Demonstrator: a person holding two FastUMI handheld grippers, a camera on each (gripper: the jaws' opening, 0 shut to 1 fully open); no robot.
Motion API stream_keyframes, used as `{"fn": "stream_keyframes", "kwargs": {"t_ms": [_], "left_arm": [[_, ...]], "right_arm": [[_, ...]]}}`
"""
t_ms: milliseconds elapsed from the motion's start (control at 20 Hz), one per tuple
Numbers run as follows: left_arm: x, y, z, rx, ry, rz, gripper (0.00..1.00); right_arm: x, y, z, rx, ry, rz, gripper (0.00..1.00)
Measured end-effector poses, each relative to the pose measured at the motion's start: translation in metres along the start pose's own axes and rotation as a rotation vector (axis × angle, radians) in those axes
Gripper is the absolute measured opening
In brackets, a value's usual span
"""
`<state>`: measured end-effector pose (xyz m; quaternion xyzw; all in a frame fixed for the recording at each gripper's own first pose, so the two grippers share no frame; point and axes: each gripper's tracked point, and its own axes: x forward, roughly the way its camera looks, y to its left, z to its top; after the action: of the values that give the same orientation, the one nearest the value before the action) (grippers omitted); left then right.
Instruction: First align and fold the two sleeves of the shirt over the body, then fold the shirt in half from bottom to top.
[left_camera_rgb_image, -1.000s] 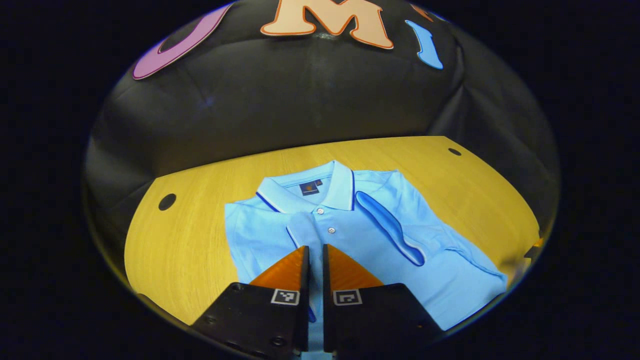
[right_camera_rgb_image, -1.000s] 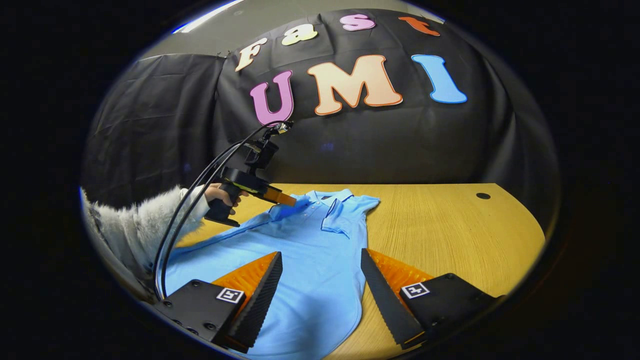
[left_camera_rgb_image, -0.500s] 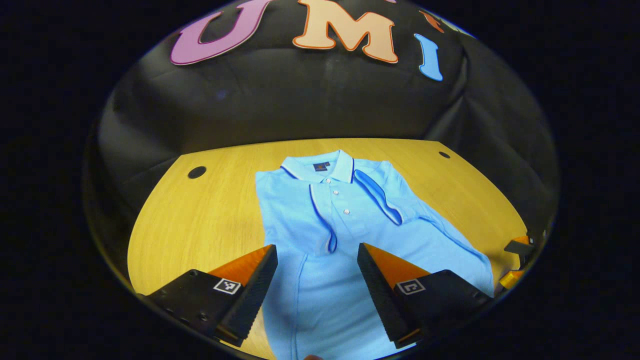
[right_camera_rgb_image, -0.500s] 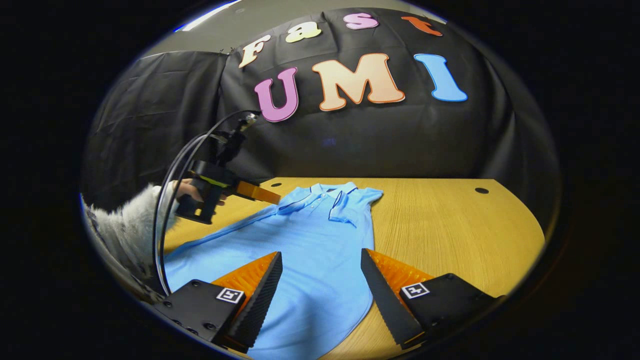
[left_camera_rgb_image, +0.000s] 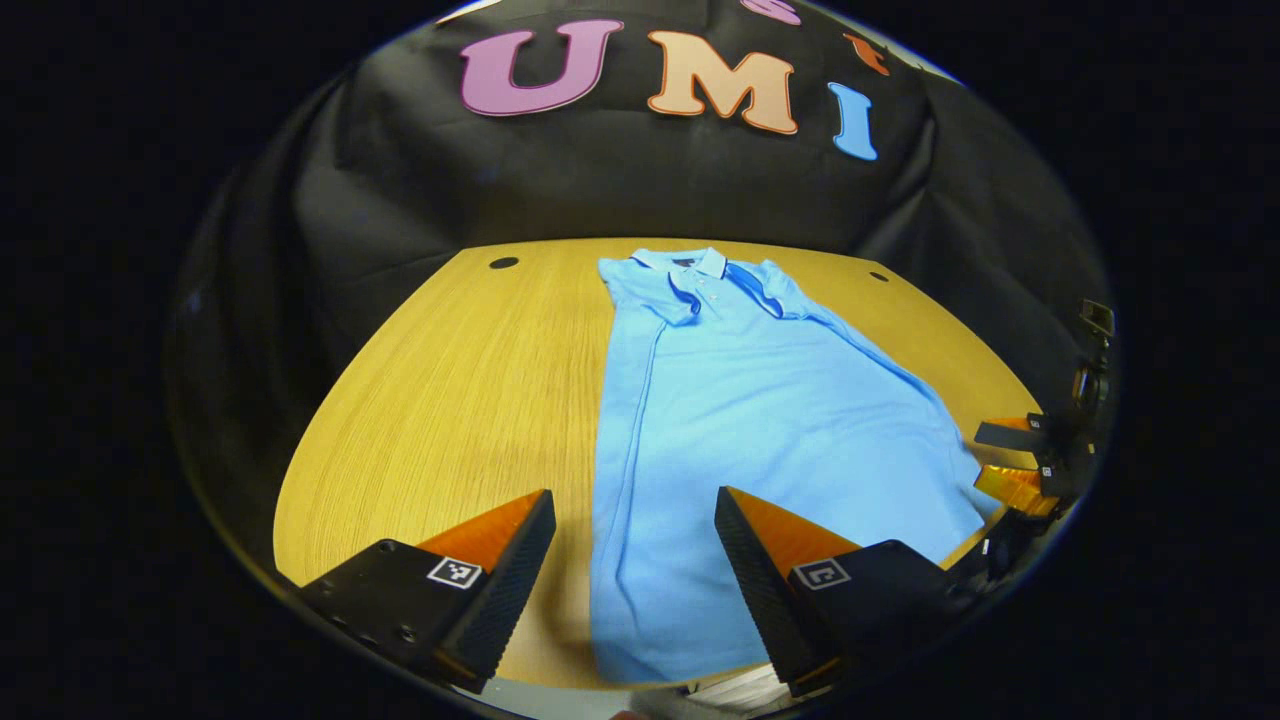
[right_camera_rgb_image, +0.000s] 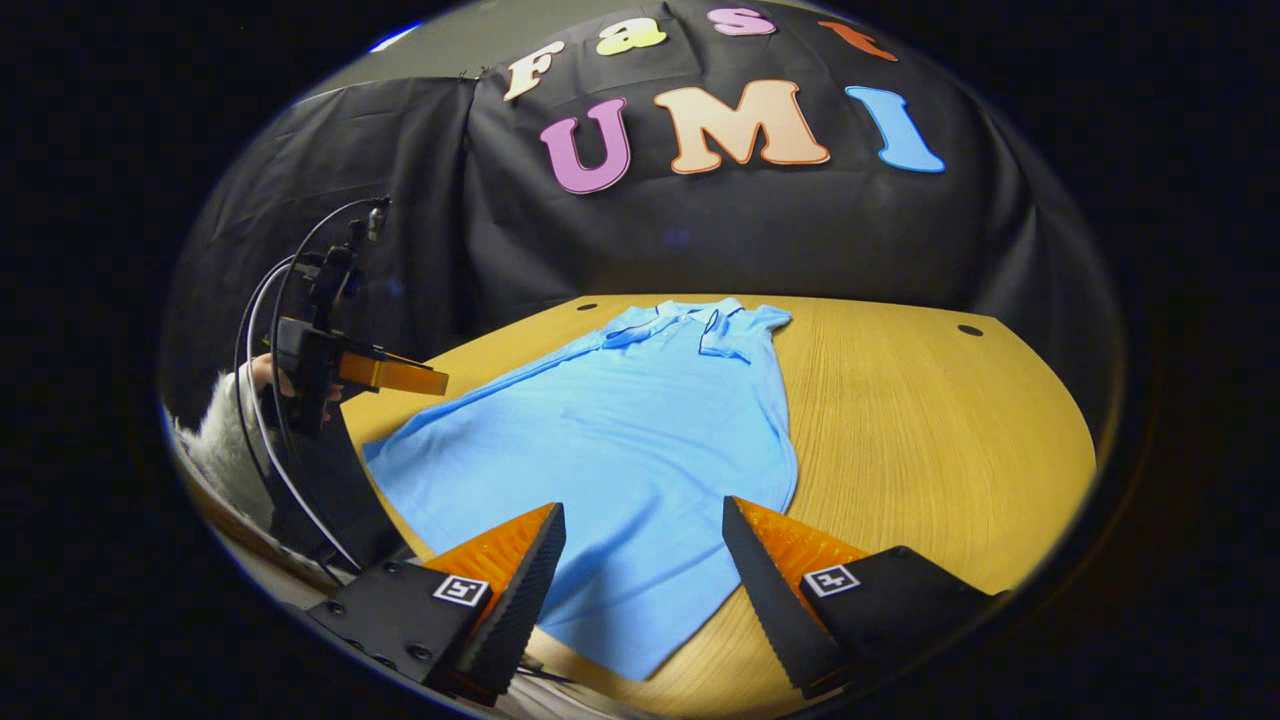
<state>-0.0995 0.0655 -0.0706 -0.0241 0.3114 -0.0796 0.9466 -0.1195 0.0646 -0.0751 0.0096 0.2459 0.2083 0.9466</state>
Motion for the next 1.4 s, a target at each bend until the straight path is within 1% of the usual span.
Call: {"fn": "stream_keyframes", "kwargs": {"t_ms": [150,250,500,750,800,850,1000,1050,1100,1150,1200,1250,1300,1350,1400], "left_arm": [[-0.024,0.001,-0.031,0.003,-0.006,0.036,0.96],[-0.036,-0.006,-0.046,0.011,-0.009,0.033,0.96],[-0.042,-0.016,-0.075,0.012,0.017,0.024,0.96],[-0.039,-0.02,-0.079,0.022,0.006,0.029,0.97],[-0.039,-0.022,-0.078,0.016,-0.003,0.029,0.98],[-0.039,-0.023,-0.079,0.009,-0.004,0.032,0.98],[-0.036,-0.029,-0.076,0.007,-0.034,0.037,0.97],[-0.035,-0.032,-0.076,0.014,-0.043,0.031,0.94],[-0.035,-0.036,-0.076,0.02,-0.049,0.018,0.88],[-0.036,-0.039,-0.076,0.024,-0.056,0.005,0.83],[-0.036,-0.042,-0.075,0.026,-0.061,-0.008,0.72],[-0.035,-0.045,-0.075,0.03,-0.067,-0.018,0.66],[-0.034,-0.047,-0.075,0.031,-0.069,-0.027,0.55],[-0.033,-0.05,-0.074,0.027,-0.075,-0.038,0.52],[-0.033,-0.052,-0.072,0.02,-0.083,-0.045,0.39]], "right_arm": [[-0.013,0.005,-0.015,-0.02,0.0,-0.012,0.98],[-0.02,0.004,-0.025,-0.026,0.01,-0.029,0.98],[-0.023,0.01,-0.033,-0.031,0.013,-0.028,0.98],[-0.018,0.019,-0.041,-0.039,0.025,-0.022,0.98],[-0.018,0.02,-0.041,-0.041,0.029,-0.02,0.94],[-0.017,0.02,-0.041,-0.04,0.024,-0.02,0.98],[-0.014,0.023,-0.04,-0.034,0.015,-0.02,0.98],[-0.012,0.023,-0.041,-0.033,0.01,-0.022,0.98],[-0.013,0.025,-0.04,-0.028,0.013,-0.014,0.98],[-0.011,0.027,-0.042,-0.021,0.012,-0.003,0.92],[-0.011,0.03,-0.042,-0.014,0.012,0.01,0.91],[-0.01,0.032,-0.043,-0.003,0.008,0.017,0.76],[-0.01,0.032,-0.041,0.005,0.004,0.02,0.72],[-0.009,0.035,-0.042,0.018,0.006,0.031,0.63],[-0.008,0.037,-0.043,0.042,0.006,0.041,0.55]]}}
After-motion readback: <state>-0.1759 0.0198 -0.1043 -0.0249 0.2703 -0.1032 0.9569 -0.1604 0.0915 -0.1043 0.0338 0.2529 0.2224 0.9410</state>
